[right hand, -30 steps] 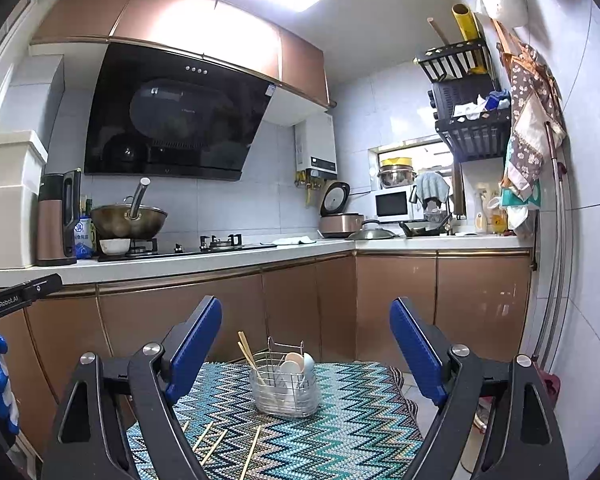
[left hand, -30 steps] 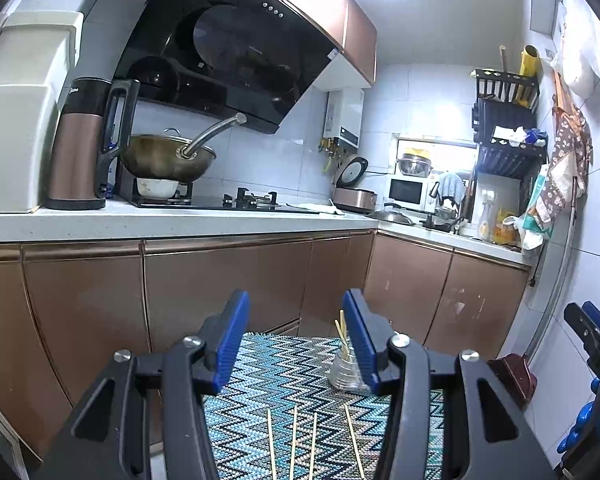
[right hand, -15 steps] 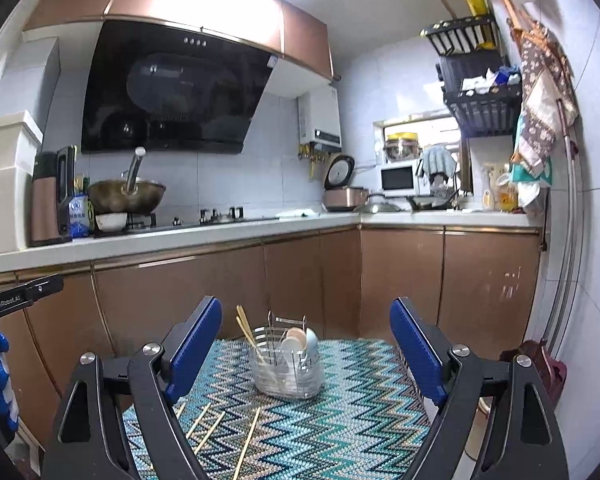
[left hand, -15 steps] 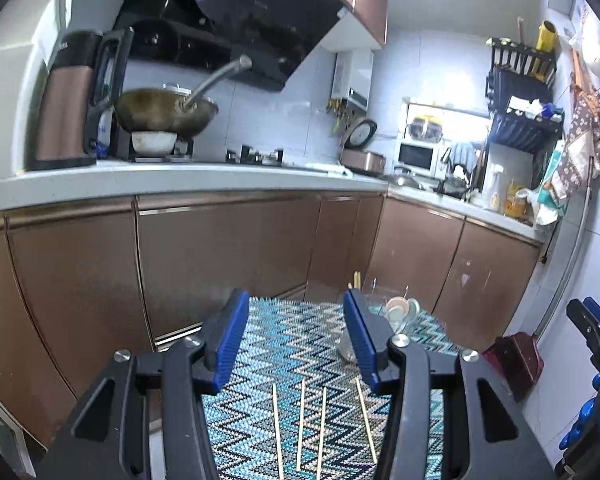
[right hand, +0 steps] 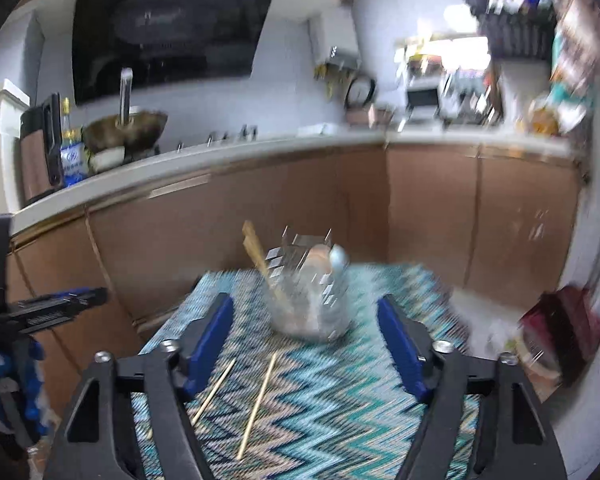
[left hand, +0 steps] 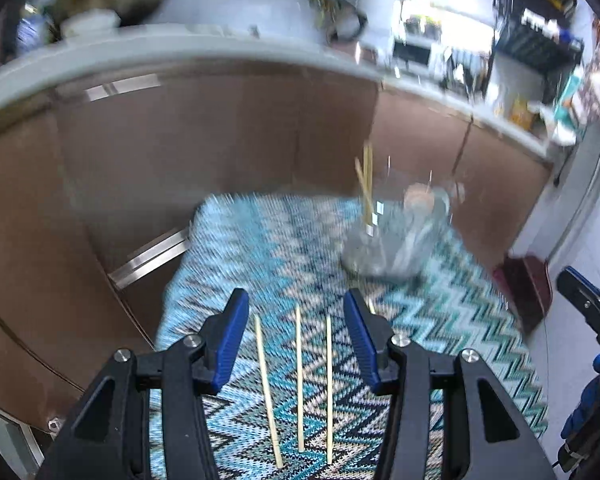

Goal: Organize utensils
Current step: 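Lower both tools toward the remaining chopsticks on the cloth, then grasp a chopstick with the left gripper while the right gripper grasps another chopstick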

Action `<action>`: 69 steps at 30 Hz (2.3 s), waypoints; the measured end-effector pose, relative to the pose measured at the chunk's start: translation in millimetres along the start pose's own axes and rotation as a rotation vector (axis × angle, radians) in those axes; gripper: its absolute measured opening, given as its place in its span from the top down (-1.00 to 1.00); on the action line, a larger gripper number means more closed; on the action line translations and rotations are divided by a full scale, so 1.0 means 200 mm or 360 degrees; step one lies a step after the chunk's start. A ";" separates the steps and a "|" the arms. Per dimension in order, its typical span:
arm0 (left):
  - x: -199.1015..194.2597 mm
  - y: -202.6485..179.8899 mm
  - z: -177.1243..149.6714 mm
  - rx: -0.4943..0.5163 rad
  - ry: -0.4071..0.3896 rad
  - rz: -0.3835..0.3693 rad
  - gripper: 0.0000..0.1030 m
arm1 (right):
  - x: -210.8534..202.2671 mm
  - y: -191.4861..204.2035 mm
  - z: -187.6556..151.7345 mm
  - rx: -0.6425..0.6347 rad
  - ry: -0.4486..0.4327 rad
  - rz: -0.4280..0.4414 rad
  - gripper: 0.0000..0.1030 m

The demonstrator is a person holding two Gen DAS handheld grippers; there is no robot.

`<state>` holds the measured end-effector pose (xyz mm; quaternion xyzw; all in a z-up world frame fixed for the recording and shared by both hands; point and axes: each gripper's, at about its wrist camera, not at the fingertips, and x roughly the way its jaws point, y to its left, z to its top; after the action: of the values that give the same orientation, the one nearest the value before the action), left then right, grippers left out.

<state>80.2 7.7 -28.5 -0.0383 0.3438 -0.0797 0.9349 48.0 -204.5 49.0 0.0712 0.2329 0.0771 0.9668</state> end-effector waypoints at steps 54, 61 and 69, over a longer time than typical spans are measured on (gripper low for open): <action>0.98 0.01 -0.01 0.0036 0.0974 -0.0088 0.89 | 1.17 0.20 -0.27 -0.0096 0.1049 0.0296 0.88; 0.78 0.01 0.03 0.0045 0.0800 -0.0078 0.90 | 0.98 0.25 -0.19 -0.0110 0.0896 0.0352 0.90; 0.54 -0.01 0.05 0.0053 0.0573 -0.0030 0.90 | 0.72 0.27 -0.14 -0.0111 0.0695 0.0387 0.89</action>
<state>166.6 -12.3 -89.4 -0.0111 0.5038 -0.0996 0.8580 156.7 -122.8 -29.2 0.0470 0.4232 0.2144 0.8791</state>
